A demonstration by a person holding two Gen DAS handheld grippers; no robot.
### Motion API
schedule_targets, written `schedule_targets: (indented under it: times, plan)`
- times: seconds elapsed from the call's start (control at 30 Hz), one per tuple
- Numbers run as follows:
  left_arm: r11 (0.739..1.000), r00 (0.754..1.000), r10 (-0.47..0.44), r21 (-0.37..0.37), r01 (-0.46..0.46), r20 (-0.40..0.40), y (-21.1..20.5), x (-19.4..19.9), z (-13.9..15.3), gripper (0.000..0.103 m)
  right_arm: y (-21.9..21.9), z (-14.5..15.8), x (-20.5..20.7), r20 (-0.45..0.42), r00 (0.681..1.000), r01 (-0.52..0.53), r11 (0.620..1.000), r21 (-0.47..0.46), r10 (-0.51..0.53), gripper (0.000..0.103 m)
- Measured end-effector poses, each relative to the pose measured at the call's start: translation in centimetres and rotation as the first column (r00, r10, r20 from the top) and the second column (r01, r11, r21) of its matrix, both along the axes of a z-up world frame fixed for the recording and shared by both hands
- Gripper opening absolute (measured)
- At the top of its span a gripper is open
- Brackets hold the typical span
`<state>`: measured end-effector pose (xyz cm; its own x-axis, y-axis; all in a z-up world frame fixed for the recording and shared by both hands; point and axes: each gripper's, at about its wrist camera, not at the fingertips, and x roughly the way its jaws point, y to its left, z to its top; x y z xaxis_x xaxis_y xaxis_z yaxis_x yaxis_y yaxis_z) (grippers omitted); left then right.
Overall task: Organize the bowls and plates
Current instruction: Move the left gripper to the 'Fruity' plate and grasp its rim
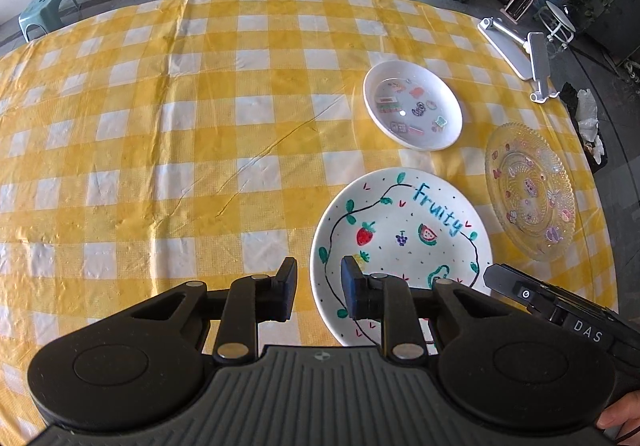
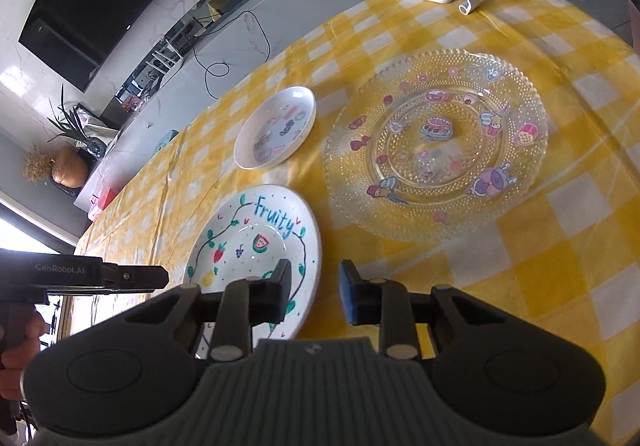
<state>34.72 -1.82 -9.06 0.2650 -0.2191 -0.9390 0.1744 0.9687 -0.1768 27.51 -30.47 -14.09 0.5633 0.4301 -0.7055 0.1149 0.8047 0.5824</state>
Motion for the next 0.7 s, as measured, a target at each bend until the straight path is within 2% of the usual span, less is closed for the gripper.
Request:
schedule_targets:
  times: [0.13, 0.2, 0.3, 0.37, 0.43, 0.57, 0.7]
  plan:
    - [1.000, 1.000, 0.002, -0.003, -0.002, -0.023, 0.0, 0.6, -1.0, 0.028, 0.2, -0.4, 0.3, -0.003, 1.000, -0.007, 1.000, 0.030, 0.007, 0.024]
    - [1.000, 1.000, 0.004, 0.005, -0.004, -0.027, 0.0, 0.9, -1.3, 0.028, 0.3, -0.5, 0.4, -0.003, 1.000, -0.012, 0.999, 0.035, 0.013, 0.019]
    - [1.000, 0.999, 0.002, -0.001, -0.002, -0.041, 0.0, 1.1, -1.9, 0.024, 0.1, -0.8, 0.6, -0.005, 1.000, -0.006, 0.998, 0.055, 0.006, 0.018]
    - [1.000, 0.999, 0.007, -0.026, -0.009, -0.047, 0.2, 1.1, -2.0, 0.024, -0.1, -1.0, 0.6, -0.005, 1.000, -0.001, 0.997, 0.072, 0.001, 0.018]
    - [0.999, 0.998, 0.015, -0.049, -0.017, -0.054, 0.2, 1.2, -2.0, 0.018, -0.3, -1.2, 0.6, -0.009, 1.000, 0.008, 0.996, 0.088, -0.008, 0.017]
    - [0.999, 0.998, 0.034, -0.039, -0.036, -0.050, 0.1, 1.0, -1.9, 0.017, -0.6, -1.3, 0.5, -0.016, 1.000, 0.020, 0.996, 0.082, -0.019, 0.006]
    - [0.998, 0.997, 0.047, -0.047, -0.050, -0.066, 0.0, 0.5, -1.6, 0.014, -0.6, -1.0, 0.3, -0.025, 0.999, 0.026, 0.997, 0.066, -0.025, 0.006]
